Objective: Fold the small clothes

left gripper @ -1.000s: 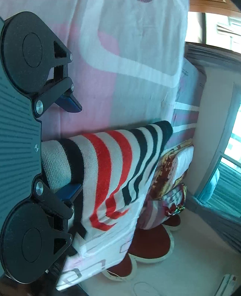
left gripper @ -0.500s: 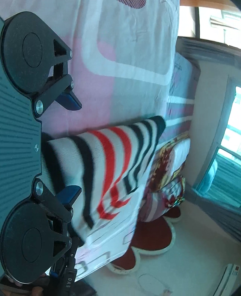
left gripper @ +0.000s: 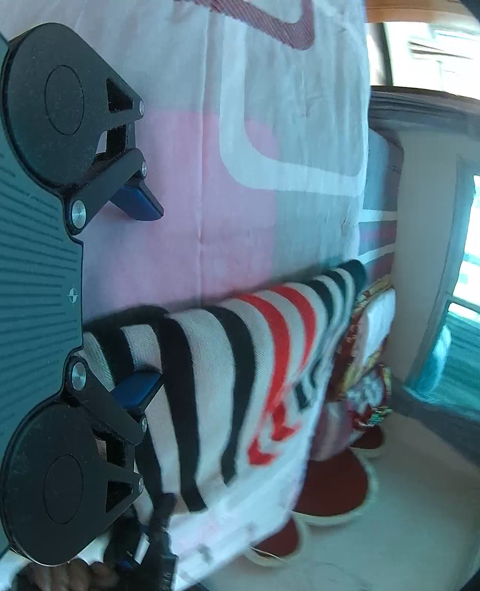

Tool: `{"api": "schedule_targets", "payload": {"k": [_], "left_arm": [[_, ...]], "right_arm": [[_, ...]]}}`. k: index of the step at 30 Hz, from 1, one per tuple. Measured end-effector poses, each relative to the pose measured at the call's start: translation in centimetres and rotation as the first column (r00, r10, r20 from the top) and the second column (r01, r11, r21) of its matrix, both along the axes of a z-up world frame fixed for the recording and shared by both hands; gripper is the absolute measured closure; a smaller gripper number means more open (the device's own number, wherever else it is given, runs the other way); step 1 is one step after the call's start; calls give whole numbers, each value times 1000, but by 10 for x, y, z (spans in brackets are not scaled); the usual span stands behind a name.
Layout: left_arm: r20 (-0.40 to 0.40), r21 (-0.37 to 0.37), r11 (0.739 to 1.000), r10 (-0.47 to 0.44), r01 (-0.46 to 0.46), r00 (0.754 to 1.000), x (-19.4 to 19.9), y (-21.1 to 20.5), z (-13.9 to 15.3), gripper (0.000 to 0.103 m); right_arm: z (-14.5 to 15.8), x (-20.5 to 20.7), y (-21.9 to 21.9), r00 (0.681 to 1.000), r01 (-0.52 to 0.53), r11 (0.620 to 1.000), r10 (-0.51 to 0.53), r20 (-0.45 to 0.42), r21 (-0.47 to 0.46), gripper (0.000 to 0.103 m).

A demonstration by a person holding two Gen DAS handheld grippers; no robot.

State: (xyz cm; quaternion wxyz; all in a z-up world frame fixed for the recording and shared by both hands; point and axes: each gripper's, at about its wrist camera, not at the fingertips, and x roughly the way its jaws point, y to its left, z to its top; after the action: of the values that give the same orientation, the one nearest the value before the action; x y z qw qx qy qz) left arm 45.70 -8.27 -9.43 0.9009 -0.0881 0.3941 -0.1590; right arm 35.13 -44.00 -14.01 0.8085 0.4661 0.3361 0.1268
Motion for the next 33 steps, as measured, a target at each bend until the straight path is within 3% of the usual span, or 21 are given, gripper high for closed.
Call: {"api": "schedule_targets", "payload": {"k": [5,8,9,13,14,15,16,18,21,24,27,29,30,33], "left_arm": [[1,17,1000,2,-2,1000,-7,1,8,15],[41,23,1000,-8,7,999,-24,7,22,15],[39,25,1000,-11,10,999,-28,8,22,15],[-5,56,998,1,0,1000,-31,6,7,15],[-11,51,999,2,-1,1000,-31,7,6,15],[-10,47,999,0,0,1000,-33,8,9,15],[6,40,999,2,-2,1000,-34,10,16,15],[76,13,1000,11,-12,997,-32,14,34,15],[119,3,1000,16,-16,993,-5,7,49,15],[119,26,1000,-11,8,993,29,-13,51,15],[66,72,997,-30,25,997,55,-28,37,15],[36,53,998,-33,31,999,60,-26,25,15],[30,46,999,-31,29,999,60,-27,22,11],[43,64,998,-16,13,999,55,-29,19,4]], "right_arm": [[-2,4,6,1000,-6,998,6,-8,-60,92],[28,-6,10,999,-1,979,9,38,-204,79],[43,-13,14,997,10,961,12,80,-277,73],[68,-19,39,981,-43,883,126,147,-467,80],[64,-14,48,982,-72,845,153,111,-530,81],[54,-4,56,987,-120,803,159,16,-583,82],[47,-2,56,986,-143,786,165,-20,-601,82],[60,-6,52,987,-101,792,155,38,-602,79],[88,-2,47,971,2,800,141,192,-600,81],[94,31,52,964,14,771,158,212,-637,84],[82,68,66,958,-47,735,224,177,-677,88],[59,86,78,966,-118,660,250,68,-742,93],[50,87,82,965,-122,636,256,60,-762,95],[49,87,83,962,-110,626,262,76,-772,97]]}}
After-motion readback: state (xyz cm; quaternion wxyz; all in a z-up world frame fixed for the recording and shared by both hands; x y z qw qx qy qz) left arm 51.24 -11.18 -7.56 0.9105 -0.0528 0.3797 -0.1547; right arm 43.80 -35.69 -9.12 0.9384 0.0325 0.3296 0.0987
